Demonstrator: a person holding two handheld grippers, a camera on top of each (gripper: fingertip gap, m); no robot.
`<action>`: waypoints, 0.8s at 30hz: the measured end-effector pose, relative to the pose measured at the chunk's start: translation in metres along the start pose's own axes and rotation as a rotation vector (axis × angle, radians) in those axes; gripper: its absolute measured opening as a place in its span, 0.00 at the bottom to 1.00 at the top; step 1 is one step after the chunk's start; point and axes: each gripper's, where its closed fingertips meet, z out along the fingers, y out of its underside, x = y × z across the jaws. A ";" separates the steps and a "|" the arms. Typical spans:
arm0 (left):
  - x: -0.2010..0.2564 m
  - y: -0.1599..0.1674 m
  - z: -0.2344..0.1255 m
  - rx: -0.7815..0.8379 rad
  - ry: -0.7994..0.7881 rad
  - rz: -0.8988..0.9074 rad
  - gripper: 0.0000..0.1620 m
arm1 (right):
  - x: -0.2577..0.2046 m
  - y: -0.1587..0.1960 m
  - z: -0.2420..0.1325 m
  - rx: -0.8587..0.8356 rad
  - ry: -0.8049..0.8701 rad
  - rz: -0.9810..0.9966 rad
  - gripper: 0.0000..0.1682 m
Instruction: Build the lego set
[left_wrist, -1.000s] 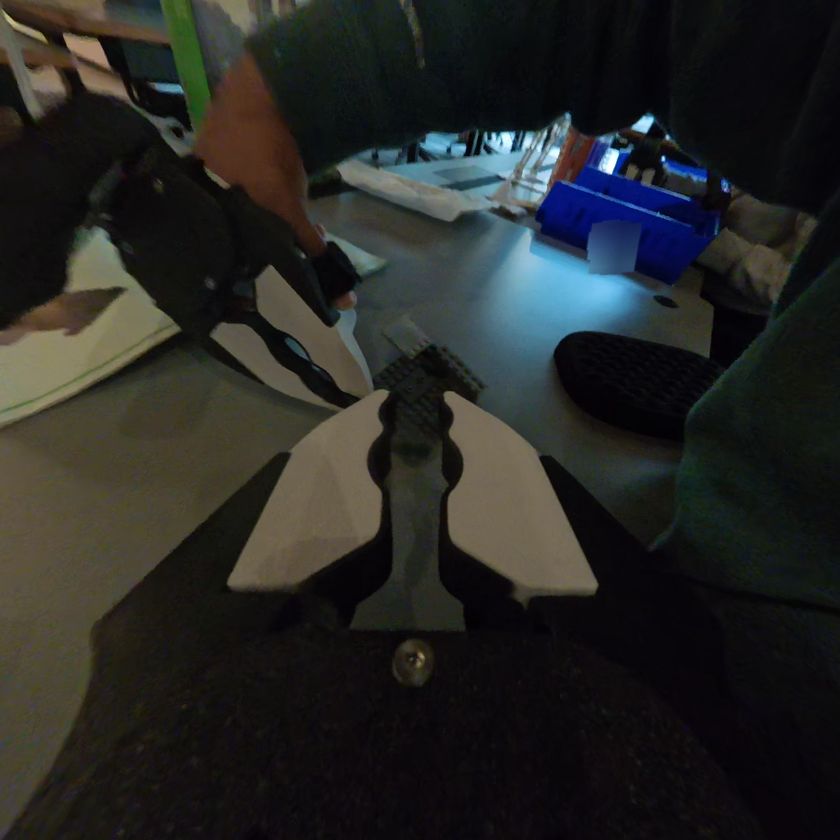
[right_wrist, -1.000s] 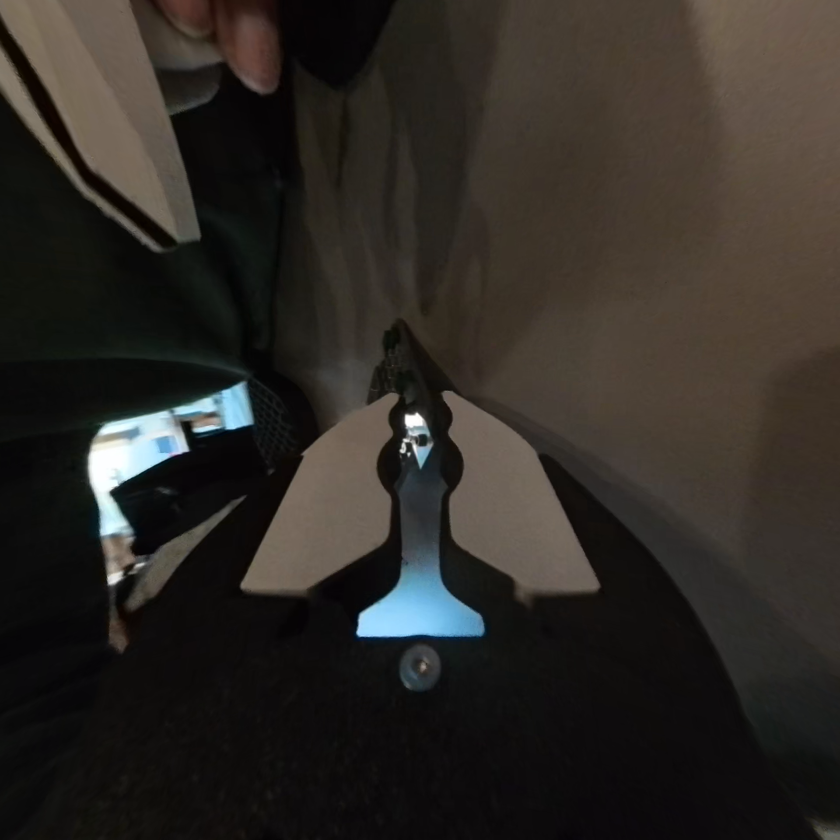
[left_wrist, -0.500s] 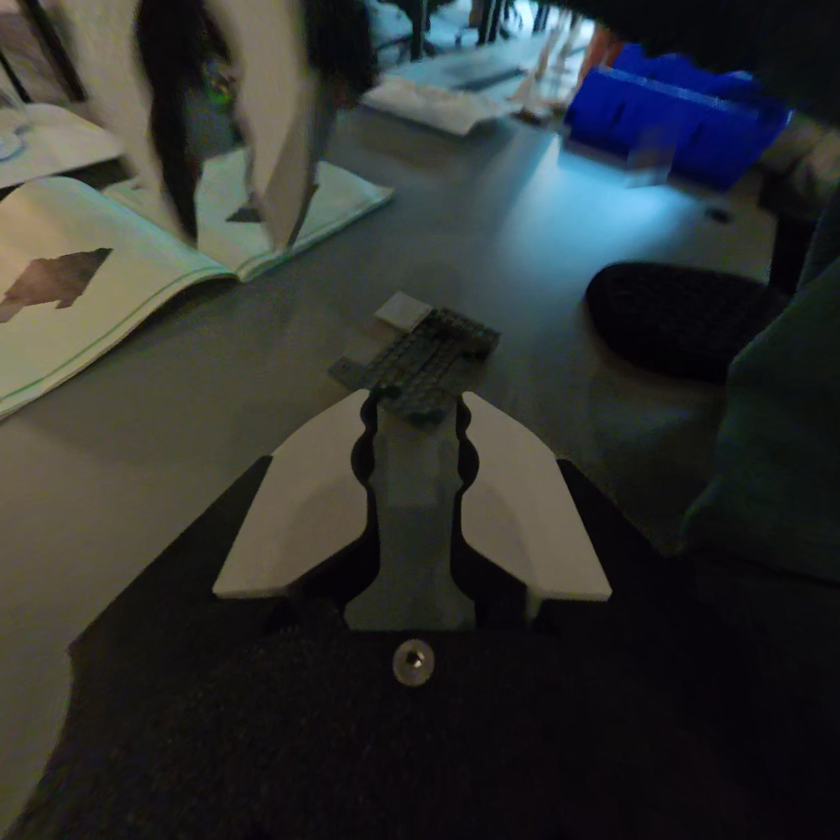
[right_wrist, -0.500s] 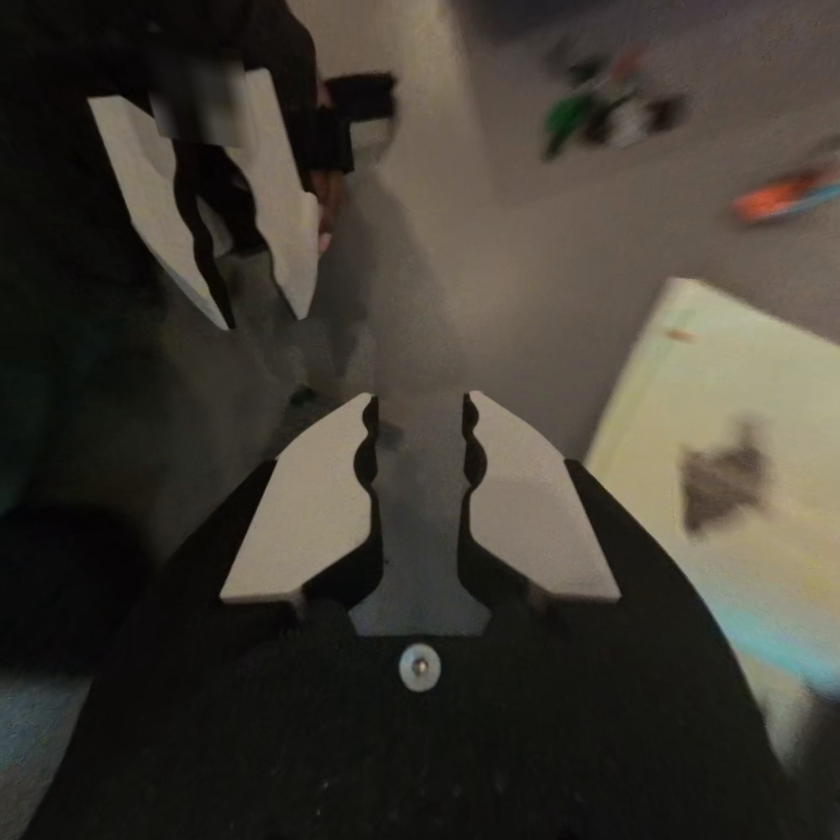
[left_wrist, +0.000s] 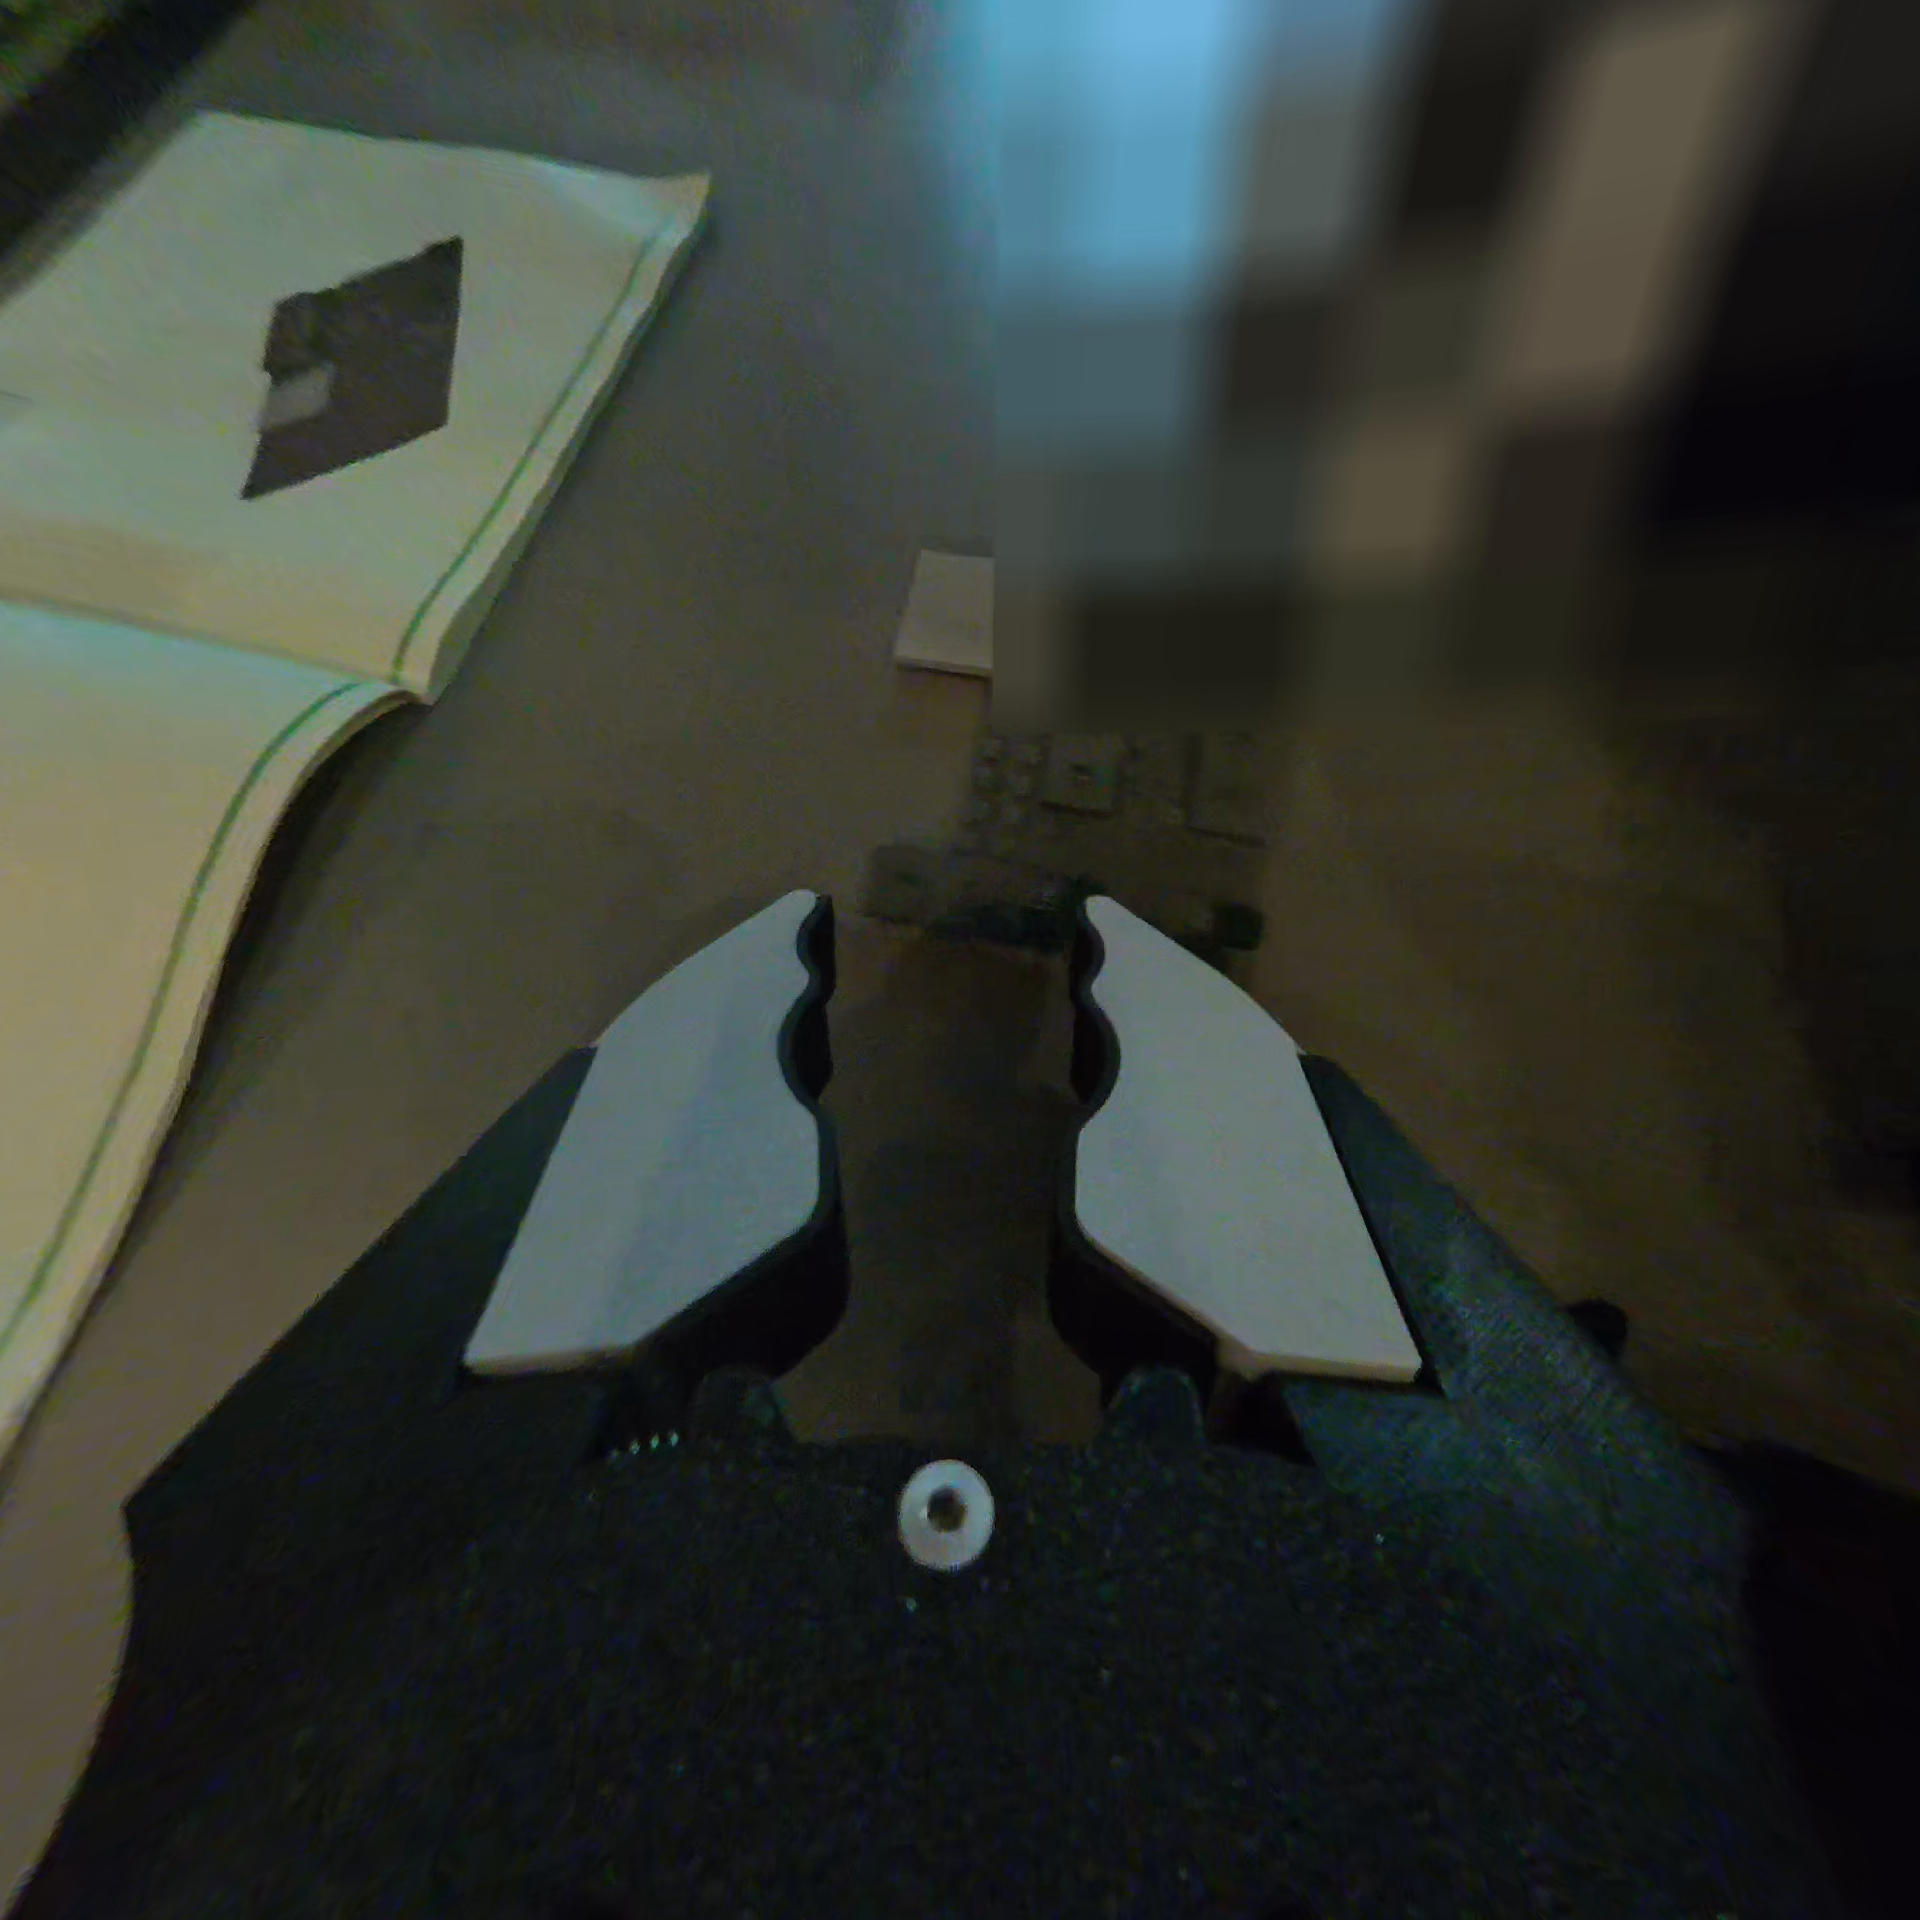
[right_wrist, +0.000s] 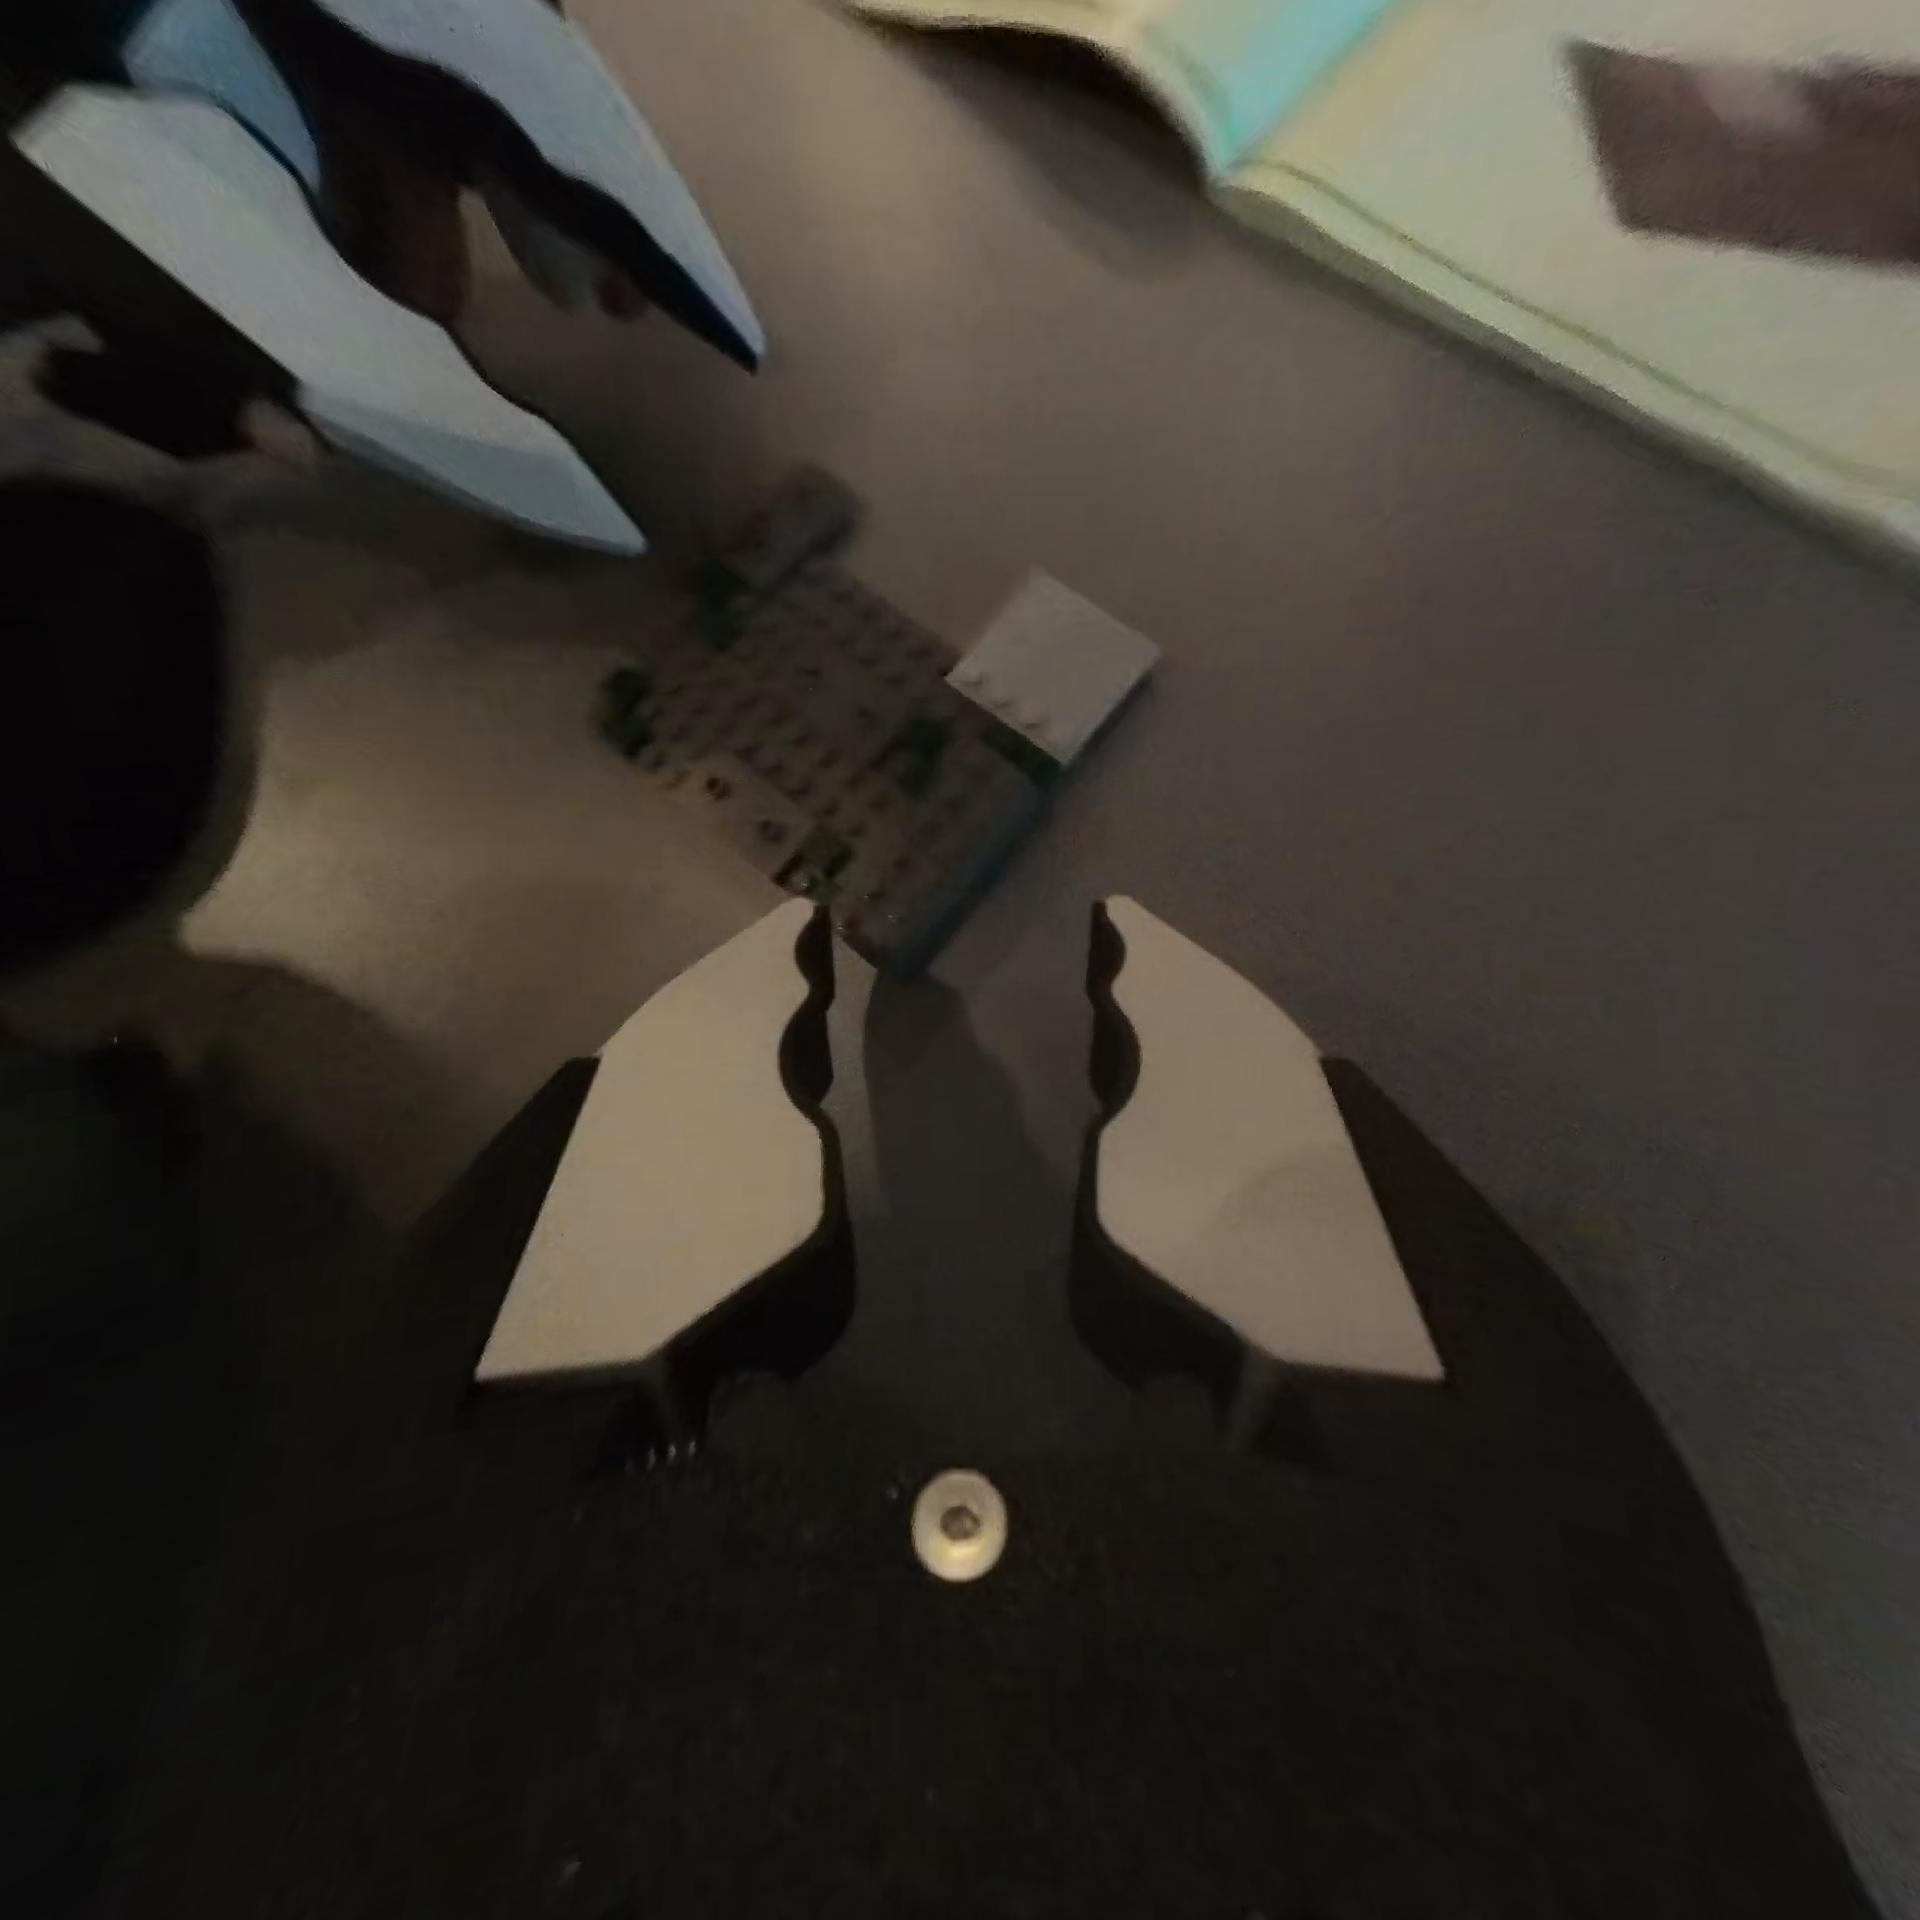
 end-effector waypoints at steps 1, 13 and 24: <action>-0.004 0.001 0.004 -0.011 0.015 -0.010 0.26 | -0.003 0.000 0.001 0.010 0.008 0.037 0.28; 0.020 0.011 0.011 -0.067 0.122 0.071 0.26 | -0.001 0.000 0.021 -0.084 0.084 -0.041 0.13; 0.009 -0.008 -0.041 0.085 -0.017 0.039 0.23 | 0.024 -0.071 0.034 -0.159 -0.477 -0.750 0.10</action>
